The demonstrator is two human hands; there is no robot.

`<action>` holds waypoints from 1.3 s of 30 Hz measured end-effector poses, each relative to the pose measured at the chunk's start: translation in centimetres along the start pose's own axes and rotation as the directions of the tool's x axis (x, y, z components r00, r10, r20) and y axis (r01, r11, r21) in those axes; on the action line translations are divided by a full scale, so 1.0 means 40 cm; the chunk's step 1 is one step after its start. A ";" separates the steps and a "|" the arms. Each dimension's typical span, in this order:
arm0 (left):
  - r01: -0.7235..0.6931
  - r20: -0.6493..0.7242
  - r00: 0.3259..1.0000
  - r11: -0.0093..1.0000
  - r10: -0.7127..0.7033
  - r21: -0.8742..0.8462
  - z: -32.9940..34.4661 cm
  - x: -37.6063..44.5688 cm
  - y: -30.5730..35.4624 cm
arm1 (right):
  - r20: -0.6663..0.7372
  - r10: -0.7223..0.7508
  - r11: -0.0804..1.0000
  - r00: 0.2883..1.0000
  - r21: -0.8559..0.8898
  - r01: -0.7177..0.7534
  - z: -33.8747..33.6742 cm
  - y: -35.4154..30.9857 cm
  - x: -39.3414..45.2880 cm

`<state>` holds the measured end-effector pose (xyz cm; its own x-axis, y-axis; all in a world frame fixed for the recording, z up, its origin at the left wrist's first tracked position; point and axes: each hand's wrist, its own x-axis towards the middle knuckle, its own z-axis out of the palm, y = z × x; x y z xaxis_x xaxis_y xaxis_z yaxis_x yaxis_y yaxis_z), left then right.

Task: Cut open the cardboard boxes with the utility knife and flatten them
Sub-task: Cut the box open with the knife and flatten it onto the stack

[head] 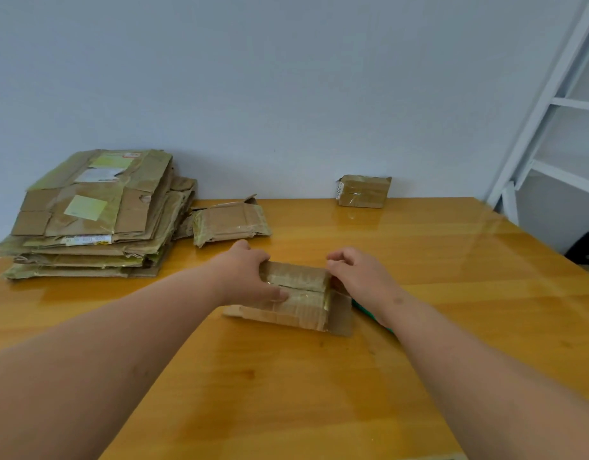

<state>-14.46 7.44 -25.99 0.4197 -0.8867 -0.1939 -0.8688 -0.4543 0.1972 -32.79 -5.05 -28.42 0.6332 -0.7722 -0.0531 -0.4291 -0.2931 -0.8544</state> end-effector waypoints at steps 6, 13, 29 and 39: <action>-0.214 0.106 0.975 0.958 0.197 0.192 -0.005 -0.009 0.013 | 0.101 -0.054 0.985 0.993 -0.156 0.069 0.036 0.012 0.004; -0.274 0.211 0.949 0.943 0.234 0.186 0.019 -0.009 0.022 | -0.251 -0.012 0.767 0.968 -0.623 -0.152 -0.023 0.065 -0.002; -0.244 0.184 0.959 0.959 0.216 0.142 0.028 0.010 0.046 | 0.036 0.086 0.856 0.996 -0.514 -0.055 -0.076 0.094 -0.057; -0.254 0.154 0.960 0.960 0.234 0.121 0.025 0.009 0.054 | 0.236 0.007 0.980 0.972 -0.197 0.041 -0.067 0.093 -0.096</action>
<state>-16.46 6.23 -26.59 0.1586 -0.9443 -0.2884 -0.9720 -0.2006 0.1224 -38.53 -4.68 -29.99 0.7643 -0.6194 -0.1793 -0.5211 -0.4296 -0.7375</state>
